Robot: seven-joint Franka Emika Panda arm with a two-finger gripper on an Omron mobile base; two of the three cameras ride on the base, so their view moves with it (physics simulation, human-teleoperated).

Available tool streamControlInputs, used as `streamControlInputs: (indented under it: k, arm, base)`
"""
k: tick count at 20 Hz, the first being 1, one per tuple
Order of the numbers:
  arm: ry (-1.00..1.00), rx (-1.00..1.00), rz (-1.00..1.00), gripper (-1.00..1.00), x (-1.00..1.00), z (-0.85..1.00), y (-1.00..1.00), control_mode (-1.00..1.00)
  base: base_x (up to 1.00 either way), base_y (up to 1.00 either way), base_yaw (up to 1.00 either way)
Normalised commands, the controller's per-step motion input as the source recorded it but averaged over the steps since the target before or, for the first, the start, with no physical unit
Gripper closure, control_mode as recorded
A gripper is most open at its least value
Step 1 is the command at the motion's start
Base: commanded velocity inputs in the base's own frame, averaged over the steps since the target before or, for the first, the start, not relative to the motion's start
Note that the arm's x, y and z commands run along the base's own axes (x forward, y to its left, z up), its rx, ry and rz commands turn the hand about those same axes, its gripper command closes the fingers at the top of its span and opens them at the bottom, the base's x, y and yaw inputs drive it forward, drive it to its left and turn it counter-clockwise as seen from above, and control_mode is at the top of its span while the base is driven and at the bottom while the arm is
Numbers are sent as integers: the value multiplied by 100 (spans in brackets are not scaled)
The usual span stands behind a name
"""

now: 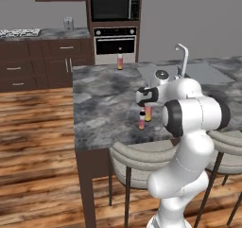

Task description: Place the large bottle from the dining counter next to the other large bottle outside the sink, and place the small bottle from the dining counter next to the other small bottle inside the sink.

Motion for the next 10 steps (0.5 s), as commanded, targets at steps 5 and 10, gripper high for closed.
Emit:
streamControlInputs:
  k: [5, 10]
  arm:
    - [0, 0, 0, -100, 12, -3, 0, -100]
    - [0, 0, 0, -100, 10, -4, 0, -100]
  base:
    - [0, 0, 0]
    - [0, 0, 0]
